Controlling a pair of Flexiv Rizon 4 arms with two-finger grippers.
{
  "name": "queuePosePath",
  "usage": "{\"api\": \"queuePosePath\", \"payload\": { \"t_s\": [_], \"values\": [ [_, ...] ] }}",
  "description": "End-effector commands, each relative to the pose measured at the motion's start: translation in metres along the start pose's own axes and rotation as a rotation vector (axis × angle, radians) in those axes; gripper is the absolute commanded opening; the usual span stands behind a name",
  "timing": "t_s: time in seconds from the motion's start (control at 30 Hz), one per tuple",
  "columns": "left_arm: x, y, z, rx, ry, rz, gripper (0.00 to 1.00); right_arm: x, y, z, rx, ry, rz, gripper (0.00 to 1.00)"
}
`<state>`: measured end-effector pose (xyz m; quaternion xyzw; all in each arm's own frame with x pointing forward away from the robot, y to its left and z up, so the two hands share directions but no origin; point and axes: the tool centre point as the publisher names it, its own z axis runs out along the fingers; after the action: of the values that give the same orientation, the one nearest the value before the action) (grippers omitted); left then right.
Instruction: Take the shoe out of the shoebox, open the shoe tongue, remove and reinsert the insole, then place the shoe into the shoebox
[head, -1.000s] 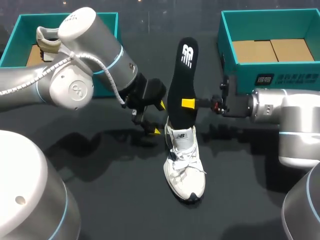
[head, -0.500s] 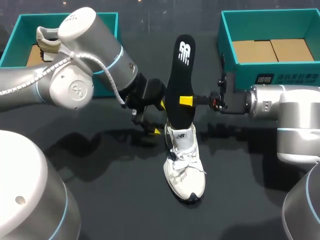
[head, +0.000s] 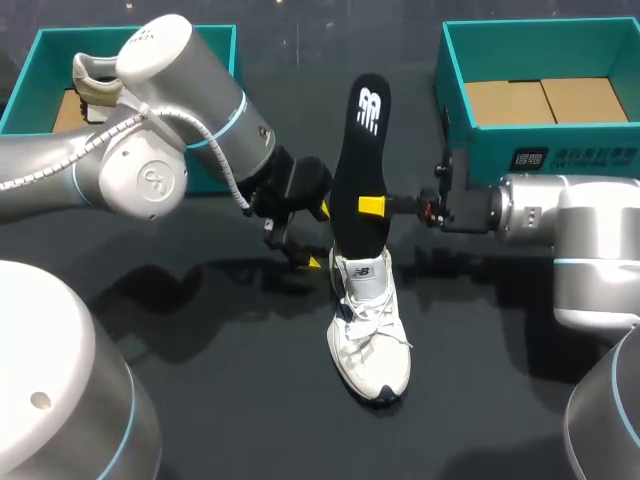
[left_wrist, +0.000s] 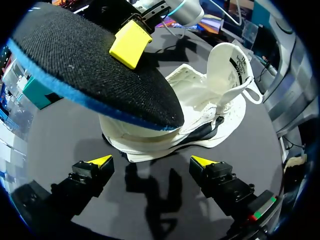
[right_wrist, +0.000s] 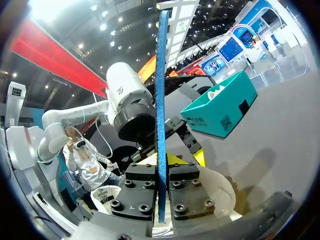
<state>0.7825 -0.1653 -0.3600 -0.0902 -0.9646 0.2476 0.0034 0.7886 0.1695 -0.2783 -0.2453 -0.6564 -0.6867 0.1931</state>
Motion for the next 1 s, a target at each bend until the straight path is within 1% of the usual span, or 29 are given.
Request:
{"api": "queuePosePath", "payload": {
  "t_s": [0.03, 0.33, 0.5, 0.67, 1.0],
  "values": [
    [-0.0002, -0.0005, 0.0007, -0.004, 0.000, 0.000, 1.00, 0.0001, -0.0013, 0.0013, 0.000, 0.002, -0.002, 0.00],
    [-0.0002, -0.0005, 0.0007, -0.004, 0.000, 0.000, 1.00, -0.0001, -0.0038, 0.0029, -0.015, 0.002, -0.017, 0.00],
    [-0.0002, -0.0005, 0.0007, -0.004, 0.000, 0.000, 1.00, -0.0008, -0.0040, 0.0049, -0.018, -0.035, -0.031, 0.00],
    [-0.0002, -0.0005, 0.0007, -0.004, 0.000, 0.000, 1.00, -0.0004, -0.0061, 0.0021, -0.036, -0.045, -0.040, 0.00],
    [-0.0002, -0.0005, 0.0007, -0.004, 0.000, 0.000, 1.00, -0.0001, -0.0044, -0.0003, -0.043, -0.051, -0.055, 0.00]
  ]
}}
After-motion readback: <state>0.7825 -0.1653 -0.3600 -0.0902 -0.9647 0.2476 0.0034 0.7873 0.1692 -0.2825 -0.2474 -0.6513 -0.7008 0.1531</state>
